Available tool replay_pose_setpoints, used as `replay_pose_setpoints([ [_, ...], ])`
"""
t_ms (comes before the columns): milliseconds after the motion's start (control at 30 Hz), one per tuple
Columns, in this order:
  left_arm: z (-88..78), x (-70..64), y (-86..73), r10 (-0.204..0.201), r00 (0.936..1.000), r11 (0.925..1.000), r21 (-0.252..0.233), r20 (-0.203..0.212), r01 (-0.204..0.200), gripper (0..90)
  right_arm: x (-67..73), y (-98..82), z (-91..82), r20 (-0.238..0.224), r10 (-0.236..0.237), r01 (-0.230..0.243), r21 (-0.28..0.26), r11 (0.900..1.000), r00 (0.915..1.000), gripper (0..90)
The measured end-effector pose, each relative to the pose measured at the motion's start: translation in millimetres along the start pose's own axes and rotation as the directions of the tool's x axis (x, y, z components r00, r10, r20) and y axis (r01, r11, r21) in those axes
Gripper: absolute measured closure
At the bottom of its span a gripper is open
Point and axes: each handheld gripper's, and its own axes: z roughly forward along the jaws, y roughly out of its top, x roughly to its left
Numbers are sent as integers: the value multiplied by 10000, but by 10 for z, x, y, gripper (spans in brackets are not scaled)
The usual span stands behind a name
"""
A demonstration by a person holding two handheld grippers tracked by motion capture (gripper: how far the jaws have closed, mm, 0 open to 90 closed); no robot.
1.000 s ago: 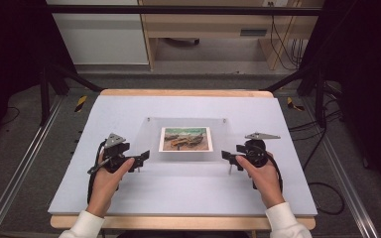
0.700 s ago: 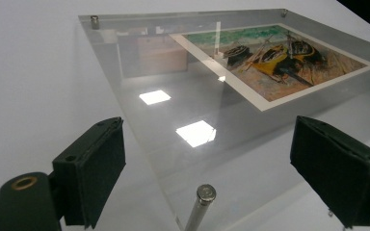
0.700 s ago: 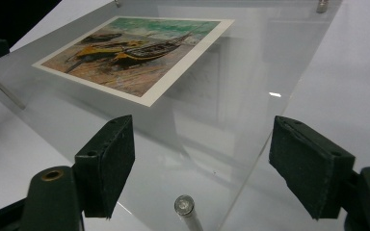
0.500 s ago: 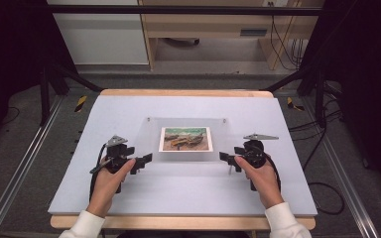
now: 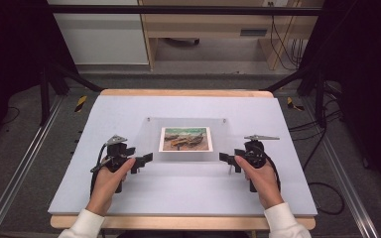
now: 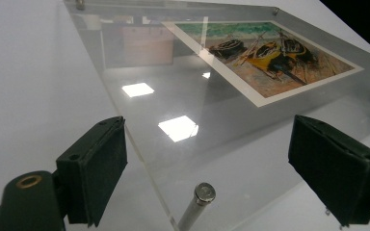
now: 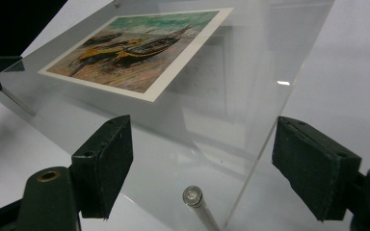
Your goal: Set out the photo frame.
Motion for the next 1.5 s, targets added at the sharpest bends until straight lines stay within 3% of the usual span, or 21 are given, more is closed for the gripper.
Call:
replay_pose_setpoints([
  [333,18,13,8,-188,9998,9998,78,71,188,120,-32,0,15,-202,275,-273,79,9996,9994,215],
  [1100,-8,1,18,-282,9996,9991,315,95,279,121,-6,-3,-10,-138,88,-86,117,9999,9999,218],
  [1167,-8,3,19,-295,9995,9990,331,106,291,121,-20,-8,-18,-171,265,-263,113,9996,9995,236],
  [1500,23,55,-1,-742,9957,9968,337,553,724,121,-39,-8,21,-466,598,-591,167,9981,9971,229],
])
